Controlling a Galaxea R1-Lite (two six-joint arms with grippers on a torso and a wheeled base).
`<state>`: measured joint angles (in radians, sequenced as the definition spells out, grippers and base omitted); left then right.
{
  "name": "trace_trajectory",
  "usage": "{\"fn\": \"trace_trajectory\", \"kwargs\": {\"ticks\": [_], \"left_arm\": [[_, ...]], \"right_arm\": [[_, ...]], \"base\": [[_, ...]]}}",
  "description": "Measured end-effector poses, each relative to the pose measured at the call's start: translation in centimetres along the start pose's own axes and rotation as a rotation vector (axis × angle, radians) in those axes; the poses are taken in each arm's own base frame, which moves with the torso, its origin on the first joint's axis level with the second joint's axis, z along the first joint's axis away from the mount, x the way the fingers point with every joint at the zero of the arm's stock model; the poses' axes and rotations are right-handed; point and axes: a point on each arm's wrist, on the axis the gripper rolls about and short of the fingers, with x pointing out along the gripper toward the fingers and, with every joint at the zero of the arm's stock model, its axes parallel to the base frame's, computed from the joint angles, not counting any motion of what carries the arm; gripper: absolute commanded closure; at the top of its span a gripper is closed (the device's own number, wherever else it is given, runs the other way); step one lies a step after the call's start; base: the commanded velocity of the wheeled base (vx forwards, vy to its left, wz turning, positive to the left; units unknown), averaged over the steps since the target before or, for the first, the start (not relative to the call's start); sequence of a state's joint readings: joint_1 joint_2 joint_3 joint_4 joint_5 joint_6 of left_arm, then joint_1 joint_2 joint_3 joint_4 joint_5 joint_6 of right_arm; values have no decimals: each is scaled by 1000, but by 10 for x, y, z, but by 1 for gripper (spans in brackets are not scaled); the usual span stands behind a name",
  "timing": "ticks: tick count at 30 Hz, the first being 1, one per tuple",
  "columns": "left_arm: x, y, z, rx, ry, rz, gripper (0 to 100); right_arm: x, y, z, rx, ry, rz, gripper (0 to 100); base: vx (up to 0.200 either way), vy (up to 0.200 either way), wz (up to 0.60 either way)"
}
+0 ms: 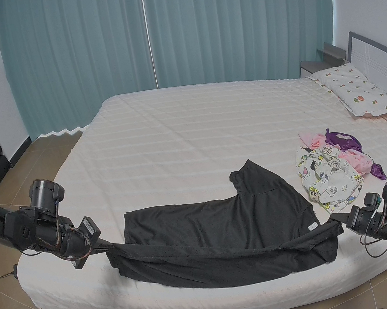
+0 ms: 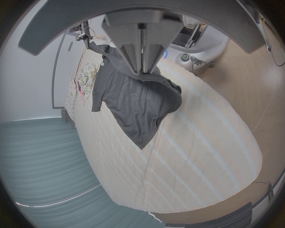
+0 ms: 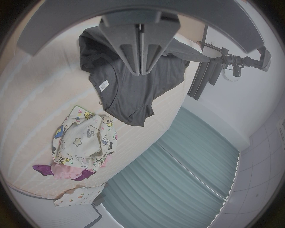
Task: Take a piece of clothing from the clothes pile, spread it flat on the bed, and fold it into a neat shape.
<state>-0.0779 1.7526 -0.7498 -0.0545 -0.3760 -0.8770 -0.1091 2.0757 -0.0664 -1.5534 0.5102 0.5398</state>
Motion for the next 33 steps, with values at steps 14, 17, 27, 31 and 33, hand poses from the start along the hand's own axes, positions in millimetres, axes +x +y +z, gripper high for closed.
{"fn": "trace_trajectory", "kwargs": {"ticks": [14, 17, 27, 31, 33], "left_arm": [[-14, 23, -31, 32, 48, 45, 100], [-13, 27, -34, 40, 58, 58, 100], [0, 41, -39, 46, 105, 131, 100], [11, 46, -37, 55, 108, 187, 100], [15, 46, -34, 56, 103, 197, 100]], "right_arm": [[-29, 11, 12, 4, -85, 25, 100], [-31, 12, 11, 9, -76, 20, 100], [-39, 18, 11, -1, -63, 19, 100], [-38, 18, 9, -10, -52, 17, 100], [-37, 17, 9, -11, -46, 15, 100]], "base": [[0, 0, 0], [0, 0, 0], [0, 0, 0], [0, 0, 0], [0, 0, 0]]}}
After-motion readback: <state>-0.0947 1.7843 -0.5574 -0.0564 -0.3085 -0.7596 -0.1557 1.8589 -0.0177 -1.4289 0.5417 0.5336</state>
